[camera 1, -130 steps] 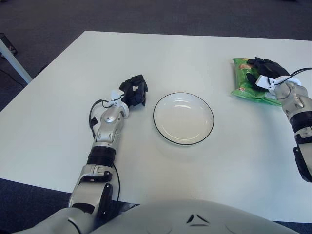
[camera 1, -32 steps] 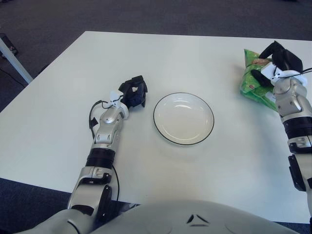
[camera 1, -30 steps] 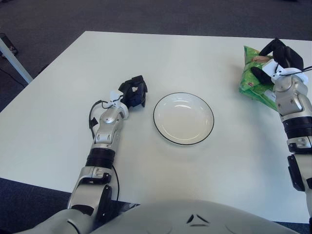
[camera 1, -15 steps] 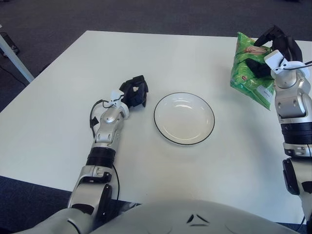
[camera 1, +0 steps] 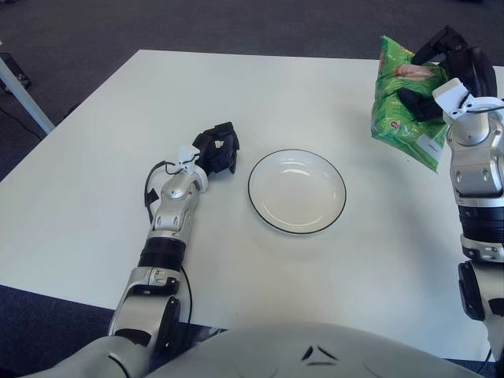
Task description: Put the snack into the plate.
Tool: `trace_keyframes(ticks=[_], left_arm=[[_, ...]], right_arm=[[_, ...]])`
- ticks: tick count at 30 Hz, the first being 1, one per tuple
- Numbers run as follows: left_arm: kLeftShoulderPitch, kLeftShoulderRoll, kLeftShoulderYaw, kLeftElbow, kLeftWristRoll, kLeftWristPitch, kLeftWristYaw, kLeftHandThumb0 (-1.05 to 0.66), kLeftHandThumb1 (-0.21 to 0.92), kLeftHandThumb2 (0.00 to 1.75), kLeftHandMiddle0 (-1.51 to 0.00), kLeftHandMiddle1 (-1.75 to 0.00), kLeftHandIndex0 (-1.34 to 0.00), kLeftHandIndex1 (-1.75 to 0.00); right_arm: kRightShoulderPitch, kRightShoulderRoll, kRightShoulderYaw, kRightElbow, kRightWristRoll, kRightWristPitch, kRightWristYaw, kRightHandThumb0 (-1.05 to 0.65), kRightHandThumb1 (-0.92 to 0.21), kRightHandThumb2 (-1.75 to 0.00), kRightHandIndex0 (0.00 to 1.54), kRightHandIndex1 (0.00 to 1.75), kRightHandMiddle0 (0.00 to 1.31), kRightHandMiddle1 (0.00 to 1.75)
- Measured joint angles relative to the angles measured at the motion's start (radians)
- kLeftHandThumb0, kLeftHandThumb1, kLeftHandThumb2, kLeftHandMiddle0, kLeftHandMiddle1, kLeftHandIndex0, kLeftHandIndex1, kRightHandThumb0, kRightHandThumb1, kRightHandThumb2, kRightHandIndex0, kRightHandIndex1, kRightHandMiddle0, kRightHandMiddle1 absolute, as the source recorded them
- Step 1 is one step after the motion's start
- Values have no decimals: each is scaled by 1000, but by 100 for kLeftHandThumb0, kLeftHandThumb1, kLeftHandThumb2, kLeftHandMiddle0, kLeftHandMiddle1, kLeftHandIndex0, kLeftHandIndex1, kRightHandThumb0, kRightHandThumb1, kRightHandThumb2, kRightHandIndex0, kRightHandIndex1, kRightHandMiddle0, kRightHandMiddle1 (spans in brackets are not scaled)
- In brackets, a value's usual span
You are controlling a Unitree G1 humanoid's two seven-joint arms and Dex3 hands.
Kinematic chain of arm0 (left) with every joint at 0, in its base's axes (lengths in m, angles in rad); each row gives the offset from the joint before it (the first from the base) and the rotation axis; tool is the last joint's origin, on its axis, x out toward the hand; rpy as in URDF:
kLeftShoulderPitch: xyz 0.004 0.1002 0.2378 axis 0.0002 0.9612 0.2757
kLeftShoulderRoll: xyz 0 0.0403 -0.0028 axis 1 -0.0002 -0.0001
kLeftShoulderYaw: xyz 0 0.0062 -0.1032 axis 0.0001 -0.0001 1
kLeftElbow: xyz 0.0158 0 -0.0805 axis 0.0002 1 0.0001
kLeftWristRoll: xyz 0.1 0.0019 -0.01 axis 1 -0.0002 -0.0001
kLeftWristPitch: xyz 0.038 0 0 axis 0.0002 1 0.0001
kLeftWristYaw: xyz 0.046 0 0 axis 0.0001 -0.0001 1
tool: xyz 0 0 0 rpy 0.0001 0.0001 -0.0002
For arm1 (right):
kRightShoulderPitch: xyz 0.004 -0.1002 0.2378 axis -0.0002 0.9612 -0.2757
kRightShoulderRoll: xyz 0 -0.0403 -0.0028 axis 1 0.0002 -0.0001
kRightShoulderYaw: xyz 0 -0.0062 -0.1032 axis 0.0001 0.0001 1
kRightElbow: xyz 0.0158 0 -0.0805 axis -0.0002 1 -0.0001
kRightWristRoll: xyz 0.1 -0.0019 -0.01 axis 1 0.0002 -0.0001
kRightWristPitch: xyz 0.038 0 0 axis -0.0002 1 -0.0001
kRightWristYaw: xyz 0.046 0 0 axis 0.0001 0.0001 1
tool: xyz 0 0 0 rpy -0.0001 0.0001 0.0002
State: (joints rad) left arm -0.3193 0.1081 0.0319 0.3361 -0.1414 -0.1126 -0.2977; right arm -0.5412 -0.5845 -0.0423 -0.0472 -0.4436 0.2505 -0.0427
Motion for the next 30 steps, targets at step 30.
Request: trace_keyframes(ticks=[30], left_arm=[[-6, -2, -10, 7, 1, -1, 7, -41, 79, 85, -128, -175, -89, -175]], right_arm=[[22, 86, 95, -229, -58, 19, 140, 0, -13, -154, 75, 173, 53, 175]])
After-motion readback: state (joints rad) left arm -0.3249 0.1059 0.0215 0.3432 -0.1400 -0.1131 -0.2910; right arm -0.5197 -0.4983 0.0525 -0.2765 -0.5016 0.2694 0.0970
